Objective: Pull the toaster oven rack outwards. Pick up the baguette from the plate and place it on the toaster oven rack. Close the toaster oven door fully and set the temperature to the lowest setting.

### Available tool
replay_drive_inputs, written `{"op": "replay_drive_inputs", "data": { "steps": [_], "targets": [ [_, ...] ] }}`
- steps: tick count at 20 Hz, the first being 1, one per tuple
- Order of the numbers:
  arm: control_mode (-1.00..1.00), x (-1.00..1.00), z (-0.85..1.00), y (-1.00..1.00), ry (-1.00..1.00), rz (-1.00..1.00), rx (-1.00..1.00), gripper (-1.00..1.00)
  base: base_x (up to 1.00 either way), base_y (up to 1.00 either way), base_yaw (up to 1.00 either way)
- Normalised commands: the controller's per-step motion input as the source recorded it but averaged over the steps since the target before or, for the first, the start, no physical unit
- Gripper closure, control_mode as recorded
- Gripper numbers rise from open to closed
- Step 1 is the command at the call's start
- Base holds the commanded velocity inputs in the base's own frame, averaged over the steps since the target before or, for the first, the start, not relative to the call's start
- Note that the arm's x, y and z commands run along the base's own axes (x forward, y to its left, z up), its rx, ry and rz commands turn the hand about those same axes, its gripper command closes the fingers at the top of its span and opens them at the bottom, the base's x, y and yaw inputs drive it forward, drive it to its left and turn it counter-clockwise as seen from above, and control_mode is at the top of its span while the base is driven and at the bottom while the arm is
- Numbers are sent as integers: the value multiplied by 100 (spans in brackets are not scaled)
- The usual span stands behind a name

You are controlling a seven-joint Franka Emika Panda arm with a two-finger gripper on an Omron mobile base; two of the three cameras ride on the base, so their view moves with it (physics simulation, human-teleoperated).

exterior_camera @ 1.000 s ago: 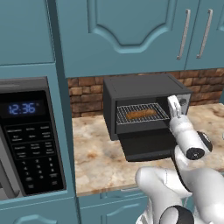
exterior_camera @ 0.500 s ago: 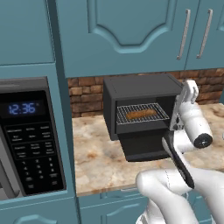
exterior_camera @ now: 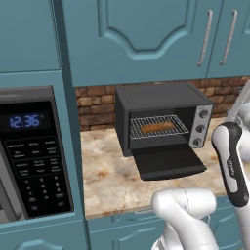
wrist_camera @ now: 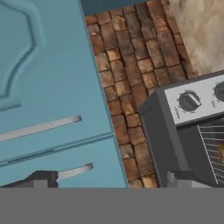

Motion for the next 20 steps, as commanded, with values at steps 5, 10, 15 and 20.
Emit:
{"op": "replay_drive_inputs", "data": {
  "steps": [5, 10, 15, 20],
  "targets": [
    [-100, -26, -1, -23, 37, -2, 2, -100, 0, 0, 0],
    [-100, -28, -22, -30, 37, 0, 0, -100, 0, 0, 0],
    [-100, -37, -63, -44, 19, 2, 5, -100, 0, 0, 0],
    [-100, -27, -77, -14, 0, 7, 7, -100, 0, 0, 0]
  ]
}}
